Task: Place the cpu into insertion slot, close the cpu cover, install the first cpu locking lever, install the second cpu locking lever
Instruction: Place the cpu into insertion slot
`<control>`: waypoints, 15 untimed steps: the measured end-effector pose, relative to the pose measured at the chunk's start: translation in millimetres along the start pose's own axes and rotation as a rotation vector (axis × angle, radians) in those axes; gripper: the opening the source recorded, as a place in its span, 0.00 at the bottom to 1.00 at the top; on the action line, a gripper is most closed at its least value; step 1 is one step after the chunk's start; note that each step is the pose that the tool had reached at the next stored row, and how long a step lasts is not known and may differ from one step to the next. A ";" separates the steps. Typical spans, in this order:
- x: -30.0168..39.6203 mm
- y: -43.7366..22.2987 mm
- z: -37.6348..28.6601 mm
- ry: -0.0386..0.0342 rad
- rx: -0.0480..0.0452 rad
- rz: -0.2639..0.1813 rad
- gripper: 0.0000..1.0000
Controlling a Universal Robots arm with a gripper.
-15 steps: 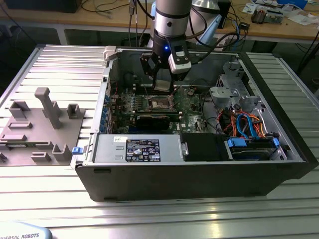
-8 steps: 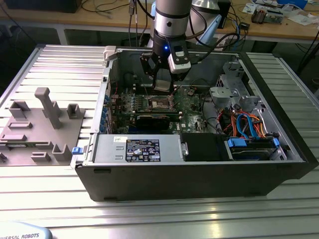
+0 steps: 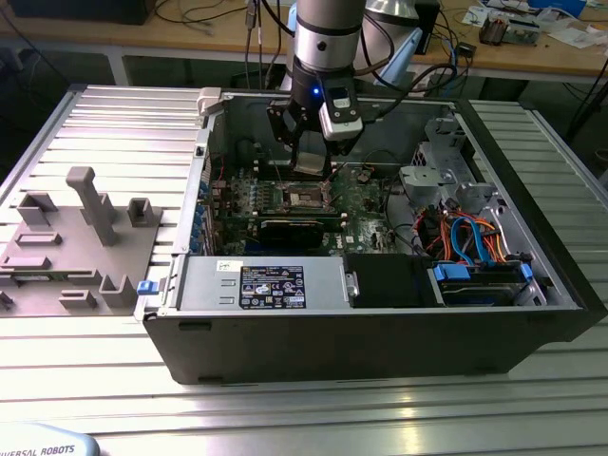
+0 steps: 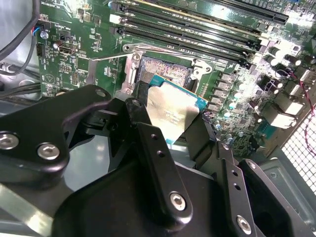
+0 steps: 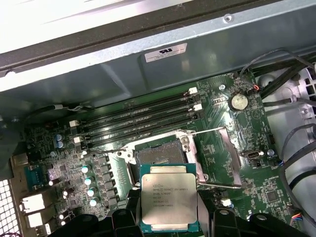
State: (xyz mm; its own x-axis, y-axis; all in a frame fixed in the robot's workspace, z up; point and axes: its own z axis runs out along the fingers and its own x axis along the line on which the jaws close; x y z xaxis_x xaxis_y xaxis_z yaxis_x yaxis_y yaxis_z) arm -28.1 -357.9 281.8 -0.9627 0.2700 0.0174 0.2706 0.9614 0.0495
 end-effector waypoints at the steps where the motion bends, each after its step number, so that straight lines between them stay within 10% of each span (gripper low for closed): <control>1: 0.0 0.0 0.0 -0.0001 0.0000 0.002 0.54; 15: 0.0 0.0 0.5 -0.0019 -0.0003 0.037 0.54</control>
State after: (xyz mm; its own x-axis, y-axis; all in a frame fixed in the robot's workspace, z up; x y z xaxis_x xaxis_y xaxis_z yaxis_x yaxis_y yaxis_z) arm -28.1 -357.9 281.3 -0.9521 0.3052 0.0174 0.3056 0.9509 0.0492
